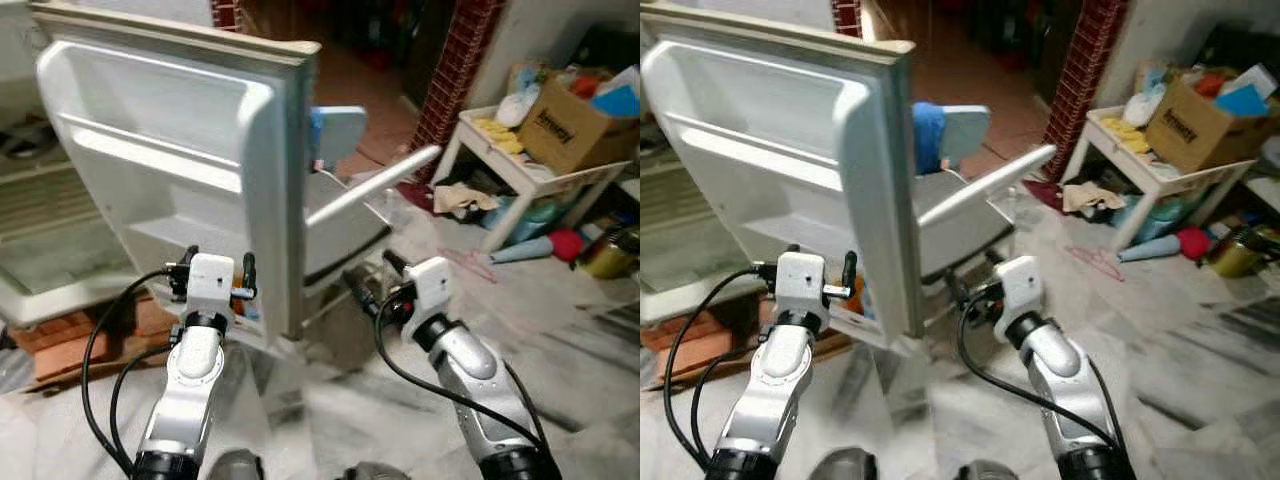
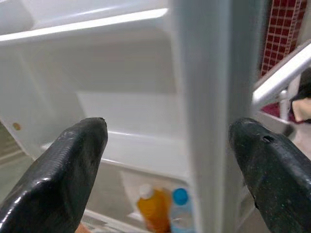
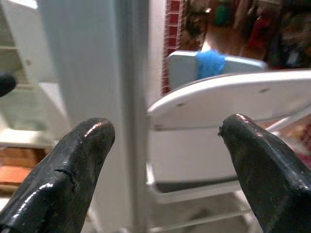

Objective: Restocking fridge

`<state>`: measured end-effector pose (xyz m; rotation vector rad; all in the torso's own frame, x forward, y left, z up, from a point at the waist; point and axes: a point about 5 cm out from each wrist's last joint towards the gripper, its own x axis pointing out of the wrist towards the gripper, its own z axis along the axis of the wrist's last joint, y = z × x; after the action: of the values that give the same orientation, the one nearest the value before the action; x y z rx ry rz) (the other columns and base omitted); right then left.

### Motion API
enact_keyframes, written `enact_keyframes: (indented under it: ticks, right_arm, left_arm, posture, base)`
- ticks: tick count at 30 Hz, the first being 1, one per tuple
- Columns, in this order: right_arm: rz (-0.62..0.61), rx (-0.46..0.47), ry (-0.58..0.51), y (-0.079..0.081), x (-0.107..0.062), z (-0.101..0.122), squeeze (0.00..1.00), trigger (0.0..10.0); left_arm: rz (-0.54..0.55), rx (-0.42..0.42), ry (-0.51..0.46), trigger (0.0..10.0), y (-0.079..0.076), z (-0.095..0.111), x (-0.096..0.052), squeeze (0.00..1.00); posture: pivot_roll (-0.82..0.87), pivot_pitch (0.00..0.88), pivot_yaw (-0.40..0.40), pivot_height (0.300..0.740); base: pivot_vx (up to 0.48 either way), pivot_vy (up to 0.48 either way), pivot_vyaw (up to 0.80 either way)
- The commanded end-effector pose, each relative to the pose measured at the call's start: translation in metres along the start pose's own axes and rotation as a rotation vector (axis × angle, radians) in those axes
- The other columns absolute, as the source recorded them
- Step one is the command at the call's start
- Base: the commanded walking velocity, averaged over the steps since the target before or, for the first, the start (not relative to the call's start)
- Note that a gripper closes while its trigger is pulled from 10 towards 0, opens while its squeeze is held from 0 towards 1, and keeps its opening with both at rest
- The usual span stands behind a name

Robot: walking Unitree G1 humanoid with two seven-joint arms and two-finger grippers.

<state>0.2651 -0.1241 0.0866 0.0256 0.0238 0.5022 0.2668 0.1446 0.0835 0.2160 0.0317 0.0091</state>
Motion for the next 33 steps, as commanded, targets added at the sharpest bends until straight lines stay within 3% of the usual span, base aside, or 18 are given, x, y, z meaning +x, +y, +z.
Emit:
enact_keyframes:
  ticks: [1, 7, 17, 22, 33]
  right_arm:
    - [-0.021, -0.043, -0.051, 0.000, 0.007, 0.011, 0.00, 10.0]
    - [-0.125, -0.031, -0.110, -0.011, 0.014, 0.024, 0.00, 10.0]
    - [-0.172, -0.016, -0.123, -0.013, 0.017, 0.025, 0.00, 10.0]
    - [-0.176, 0.002, -0.128, -0.011, 0.018, 0.025, 0.00, 10.0]
    - [-0.192, 0.020, -0.126, -0.013, 0.014, 0.023, 0.00, 10.0]
  left_arm:
    - [0.037, 0.013, 0.022, 10.0, 0.009, -0.003, -0.004, 0.00]
    - [0.051, -0.014, 0.024, 10.0, 0.010, -0.004, -0.005, 0.00]
    - [0.102, -0.032, 0.003, 10.0, 0.019, 0.005, 0.004, 0.00]
    - [0.083, -0.029, -0.006, 10.0, 0.018, 0.003, -0.001, 0.00]
    - [0.096, -0.052, 0.009, 10.0, 0.021, 0.000, -0.006, 0.00]
  posture:
    - [0.05, 0.052, -0.015, 0.740]
    - [0.06, 0.053, -0.020, 0.740]
    - [0.06, 0.057, -0.021, 0.740]
    - [0.06, 0.057, -0.022, 0.740]
    - [0.06, 0.057, -0.026, 0.740]
  base:
    - [0.000, -0.439, 0.76]
    - [0.000, -0.120, 0.75]
    - [0.000, 0.000, 0.72]
    - [0.049, 0.000, 0.66]
    - [0.305, 0.000, 0.00]
